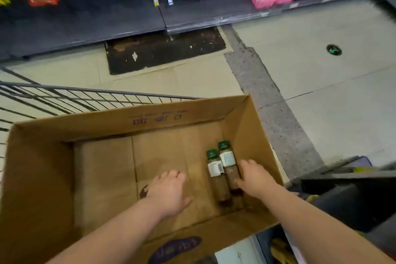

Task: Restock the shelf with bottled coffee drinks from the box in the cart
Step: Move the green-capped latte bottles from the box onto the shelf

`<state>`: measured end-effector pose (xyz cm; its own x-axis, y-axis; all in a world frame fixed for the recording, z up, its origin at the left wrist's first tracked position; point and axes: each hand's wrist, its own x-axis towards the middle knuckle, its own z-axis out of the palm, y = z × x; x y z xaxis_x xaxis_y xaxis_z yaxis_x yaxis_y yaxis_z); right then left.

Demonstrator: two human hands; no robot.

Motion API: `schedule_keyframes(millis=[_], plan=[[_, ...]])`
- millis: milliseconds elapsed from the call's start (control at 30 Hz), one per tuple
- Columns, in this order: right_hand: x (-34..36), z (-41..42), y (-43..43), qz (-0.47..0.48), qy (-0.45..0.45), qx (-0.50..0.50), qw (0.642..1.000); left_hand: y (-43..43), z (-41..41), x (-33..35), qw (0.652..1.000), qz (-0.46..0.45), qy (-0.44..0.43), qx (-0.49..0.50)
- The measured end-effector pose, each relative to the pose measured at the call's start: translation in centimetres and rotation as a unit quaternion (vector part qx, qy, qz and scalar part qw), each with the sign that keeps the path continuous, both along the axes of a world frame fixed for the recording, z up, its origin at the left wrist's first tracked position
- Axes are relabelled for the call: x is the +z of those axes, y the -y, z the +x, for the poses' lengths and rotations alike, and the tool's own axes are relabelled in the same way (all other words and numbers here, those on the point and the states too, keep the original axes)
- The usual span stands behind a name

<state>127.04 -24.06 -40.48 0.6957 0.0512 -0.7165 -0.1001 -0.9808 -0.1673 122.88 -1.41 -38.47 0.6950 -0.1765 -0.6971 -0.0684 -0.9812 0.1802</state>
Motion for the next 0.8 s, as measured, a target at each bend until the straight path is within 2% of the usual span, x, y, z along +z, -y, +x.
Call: schedule_keyframes(millis=[200, 433, 633, 800], plan=[[-5.8, 2.3, 0.5, 0.026, -0.048, -0.048, 0.997, 3.3, 2.3, -4.8, 0.997, -0.017, -0.068, 0.03], [-10.9, 2.8, -0.5, 0.075, -0.064, -0.148, 0.984, 6.4, 3.4, -10.1, 0.973, -0.071, -0.147, 0.161], [-12.7, 2.9, -1.1, 0.035, -0.023, -0.166, 0.985, 6.6, 4.0, -13.0, 0.939, -0.101, -0.163, 0.284], [-14.4, 3.0, -1.2, 0.09, -0.057, -0.19, 0.976, 6.6, 4.3, -14.6, 0.912, -0.116, -0.154, 0.363]])
